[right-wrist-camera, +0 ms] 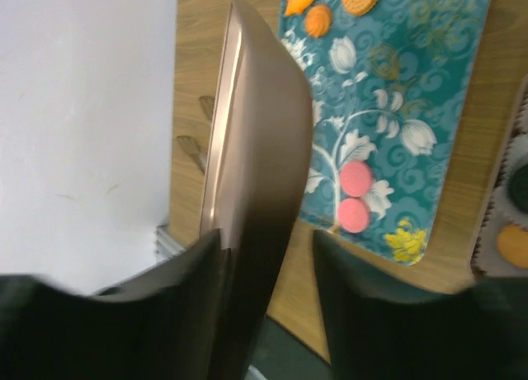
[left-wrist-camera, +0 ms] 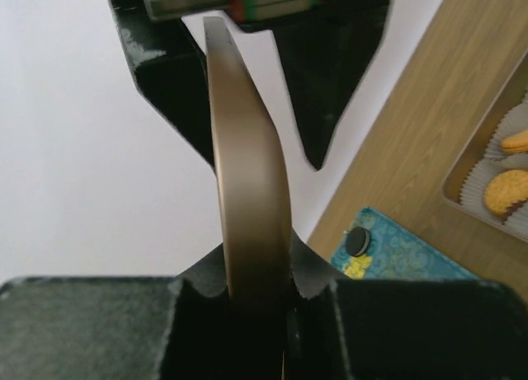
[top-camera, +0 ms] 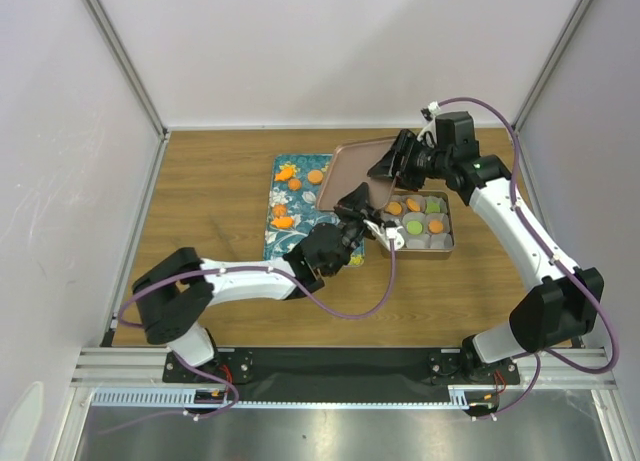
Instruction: Pack the cookies
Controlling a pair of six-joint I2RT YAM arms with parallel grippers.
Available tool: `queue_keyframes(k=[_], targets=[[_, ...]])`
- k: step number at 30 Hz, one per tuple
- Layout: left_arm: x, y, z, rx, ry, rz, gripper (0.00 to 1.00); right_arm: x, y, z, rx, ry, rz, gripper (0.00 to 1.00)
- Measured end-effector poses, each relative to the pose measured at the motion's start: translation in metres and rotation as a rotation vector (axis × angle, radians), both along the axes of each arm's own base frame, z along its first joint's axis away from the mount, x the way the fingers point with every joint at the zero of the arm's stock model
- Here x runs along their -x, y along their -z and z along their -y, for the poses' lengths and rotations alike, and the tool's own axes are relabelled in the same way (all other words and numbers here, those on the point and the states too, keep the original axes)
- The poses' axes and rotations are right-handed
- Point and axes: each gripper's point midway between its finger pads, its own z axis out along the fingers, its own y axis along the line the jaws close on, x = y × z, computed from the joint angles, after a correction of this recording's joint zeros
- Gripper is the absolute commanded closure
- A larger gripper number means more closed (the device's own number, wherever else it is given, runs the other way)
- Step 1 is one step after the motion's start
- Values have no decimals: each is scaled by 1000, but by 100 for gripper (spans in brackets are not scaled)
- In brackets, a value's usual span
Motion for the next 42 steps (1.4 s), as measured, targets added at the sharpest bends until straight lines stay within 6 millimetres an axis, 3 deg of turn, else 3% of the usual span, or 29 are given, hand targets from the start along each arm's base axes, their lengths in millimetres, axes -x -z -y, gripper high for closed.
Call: queue_keyframes(k=[1, 4, 7, 10, 13, 16, 19, 22, 25, 28, 31, 34, 40, 42], targets=[[0, -3, 0, 9, 8, -28, 100, 0, 0, 2, 17, 1, 9, 33], [1, -19, 3, 67, 45, -115, 100, -8, -8, 9, 66, 22, 66, 17], [5, -40, 9, 143, 100, -201, 100, -20, -21, 19, 110, 69, 140, 8], [9, -51, 19, 198, 161, -292, 100, -29, -41, 34, 140, 138, 225, 4], [14, -49, 29, 236, 228, -408, 100, -33, -66, 57, 164, 231, 314, 0], [17, -41, 34, 293, 299, -564, 100, -36, -94, 85, 172, 338, 403, 0], [13, -45, 33, 405, 357, -720, 100, -41, -113, 117, 166, 435, 467, 0], [3, -66, 31, 560, 419, -852, 100, -49, -109, 146, 168, 503, 476, 0], [-7, -87, 36, 701, 487, -966, 100, -57, -78, 167, 172, 542, 424, 0], [-13, -93, 50, 806, 555, -1091, 100, -57, -41, 176, 175, 547, 353, 1], [-23, -79, 68, 909, 598, -1261, 100, -56, -15, 184, 180, 563, 301, 0], [-38, -48, 83, 1007, 593, -1437, 100, -58, -1, 199, 175, 609, 280, 0], [-61, 47, 106, 1132, 465, -1773, 100, -55, 28, 209, 169, 649, 229, 0], [-62, 65, 112, 1149, 438, -1841, 100, -54, 37, 214, 178, 665, 216, 0]])
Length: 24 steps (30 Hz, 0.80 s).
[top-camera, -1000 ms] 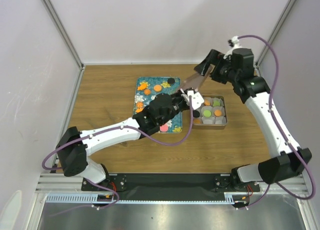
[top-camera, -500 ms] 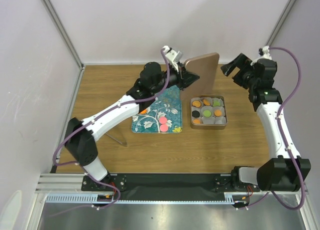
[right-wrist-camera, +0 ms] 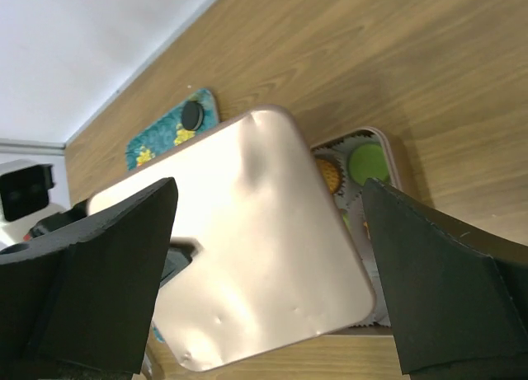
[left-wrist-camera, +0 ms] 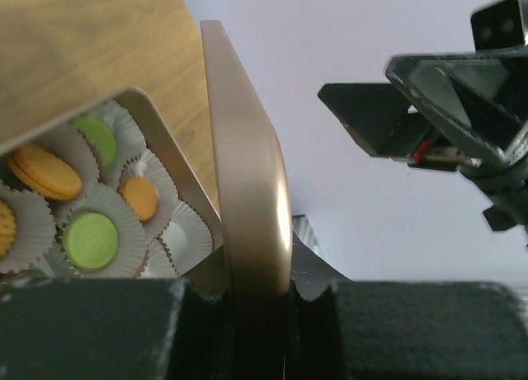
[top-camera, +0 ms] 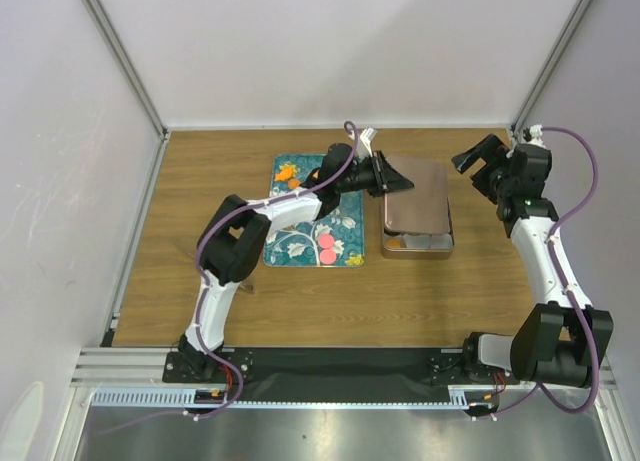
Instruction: Pack the cookies
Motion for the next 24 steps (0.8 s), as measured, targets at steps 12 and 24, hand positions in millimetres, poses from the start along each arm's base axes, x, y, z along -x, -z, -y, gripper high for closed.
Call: queue_keyframes(k=[12, 24], targets=[[-16, 17, 25, 120, 35, -184, 98, 2, 58, 2, -17, -7, -57, 0], [-17, 55, 31, 109, 54, -298, 96, 3, 101, -1, -33, -23, -103, 0]])
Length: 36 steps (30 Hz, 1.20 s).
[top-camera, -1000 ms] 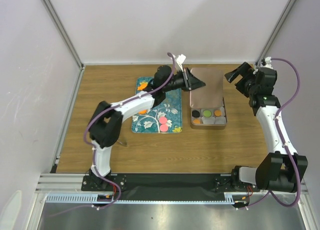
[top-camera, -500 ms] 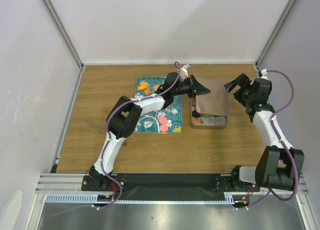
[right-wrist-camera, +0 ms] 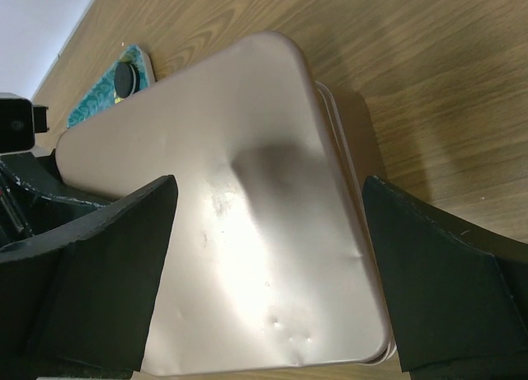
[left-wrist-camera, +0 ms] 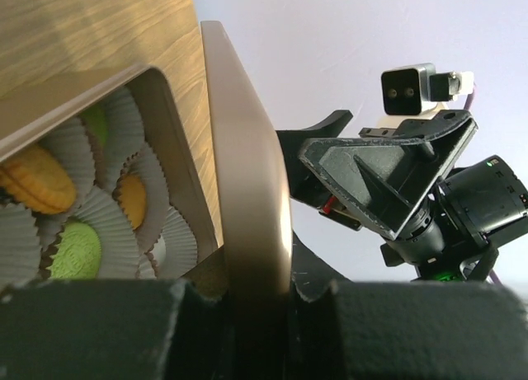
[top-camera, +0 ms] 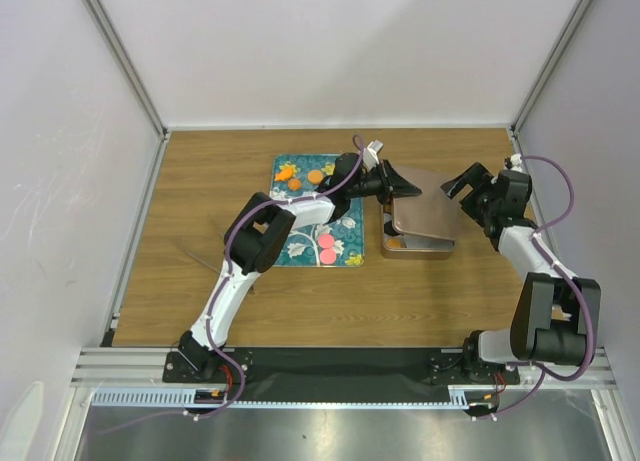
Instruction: Pack the cookies
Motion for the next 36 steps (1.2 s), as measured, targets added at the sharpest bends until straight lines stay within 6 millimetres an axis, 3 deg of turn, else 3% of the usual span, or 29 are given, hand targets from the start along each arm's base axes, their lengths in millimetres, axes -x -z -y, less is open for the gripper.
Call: queue_keyframes(k=[13, 20, 36], targets=[[4, 5, 0, -1, 21, -29, 90, 7, 24, 3, -12, -2, -30, 0], [4, 18, 1, -9, 24, -52, 85, 8, 31, 0, -24, -20, -29, 0], [5, 23, 1, -19, 26, -72, 66, 8, 48, -4, -45, -37, -59, 2]])
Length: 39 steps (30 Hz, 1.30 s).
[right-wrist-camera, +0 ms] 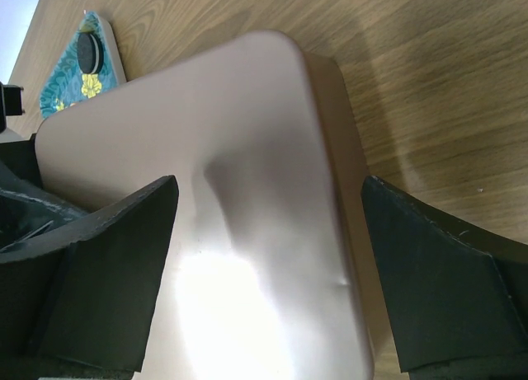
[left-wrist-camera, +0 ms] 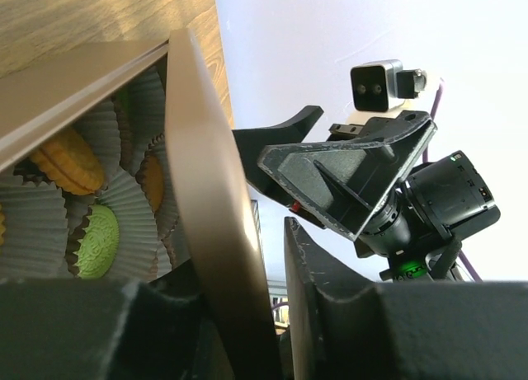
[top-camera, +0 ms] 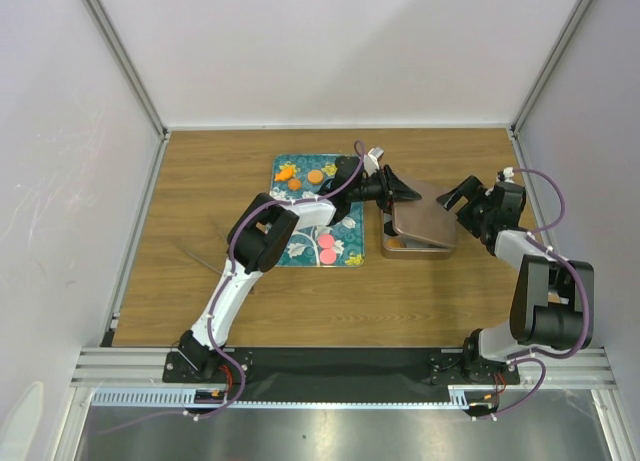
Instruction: Pack the cookies
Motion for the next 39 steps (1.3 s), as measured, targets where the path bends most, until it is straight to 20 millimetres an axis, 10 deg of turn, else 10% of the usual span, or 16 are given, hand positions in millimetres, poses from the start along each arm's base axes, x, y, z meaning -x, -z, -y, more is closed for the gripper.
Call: queue_keyframes(k=[39], targets=[[-7, 36, -54, -83, -50, -30, 66, 0, 18, -3, -15, -14, -41, 9]])
